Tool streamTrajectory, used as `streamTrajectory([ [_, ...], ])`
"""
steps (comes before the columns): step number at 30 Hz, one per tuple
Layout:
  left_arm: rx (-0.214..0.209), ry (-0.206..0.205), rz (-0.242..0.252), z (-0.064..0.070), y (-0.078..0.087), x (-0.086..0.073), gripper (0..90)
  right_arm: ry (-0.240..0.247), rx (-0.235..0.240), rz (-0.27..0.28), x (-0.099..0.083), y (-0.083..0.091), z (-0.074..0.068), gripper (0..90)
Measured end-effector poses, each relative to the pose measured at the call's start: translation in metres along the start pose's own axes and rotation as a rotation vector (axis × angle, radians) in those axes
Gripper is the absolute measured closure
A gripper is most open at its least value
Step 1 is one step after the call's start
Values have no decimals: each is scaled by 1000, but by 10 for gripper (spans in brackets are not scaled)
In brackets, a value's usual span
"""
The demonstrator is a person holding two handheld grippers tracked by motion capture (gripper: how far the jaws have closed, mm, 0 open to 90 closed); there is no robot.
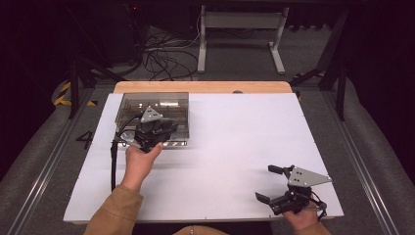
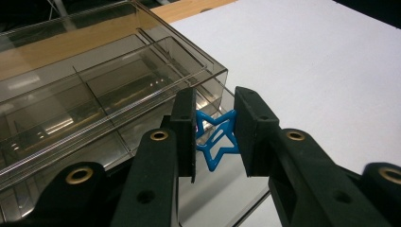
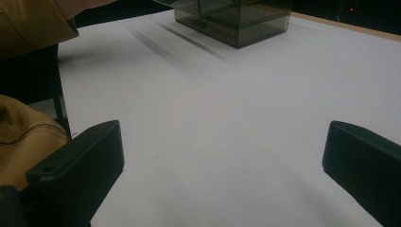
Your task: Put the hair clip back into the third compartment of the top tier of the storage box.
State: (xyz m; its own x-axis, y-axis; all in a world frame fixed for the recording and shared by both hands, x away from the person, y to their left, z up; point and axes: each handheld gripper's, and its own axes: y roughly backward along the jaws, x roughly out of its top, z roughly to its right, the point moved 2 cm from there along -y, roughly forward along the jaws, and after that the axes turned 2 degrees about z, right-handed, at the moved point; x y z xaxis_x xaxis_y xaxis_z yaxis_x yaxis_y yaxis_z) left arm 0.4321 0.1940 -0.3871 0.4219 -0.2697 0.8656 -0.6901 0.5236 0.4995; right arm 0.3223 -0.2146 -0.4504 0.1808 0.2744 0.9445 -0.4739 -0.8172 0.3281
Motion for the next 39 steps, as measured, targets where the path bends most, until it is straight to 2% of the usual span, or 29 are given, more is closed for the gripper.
streamTrajectory([
  [13,16,-3,-49,-2,-3,-4,710,-2,2,-3,0,0,0,3],
  [29,27,-29,-105,0,3,-7,709,-2,4,-4,0,-1,0,4],
  [39,30,-16,-130,0,3,-9,708,0,5,-5,0,-1,0,4],
])
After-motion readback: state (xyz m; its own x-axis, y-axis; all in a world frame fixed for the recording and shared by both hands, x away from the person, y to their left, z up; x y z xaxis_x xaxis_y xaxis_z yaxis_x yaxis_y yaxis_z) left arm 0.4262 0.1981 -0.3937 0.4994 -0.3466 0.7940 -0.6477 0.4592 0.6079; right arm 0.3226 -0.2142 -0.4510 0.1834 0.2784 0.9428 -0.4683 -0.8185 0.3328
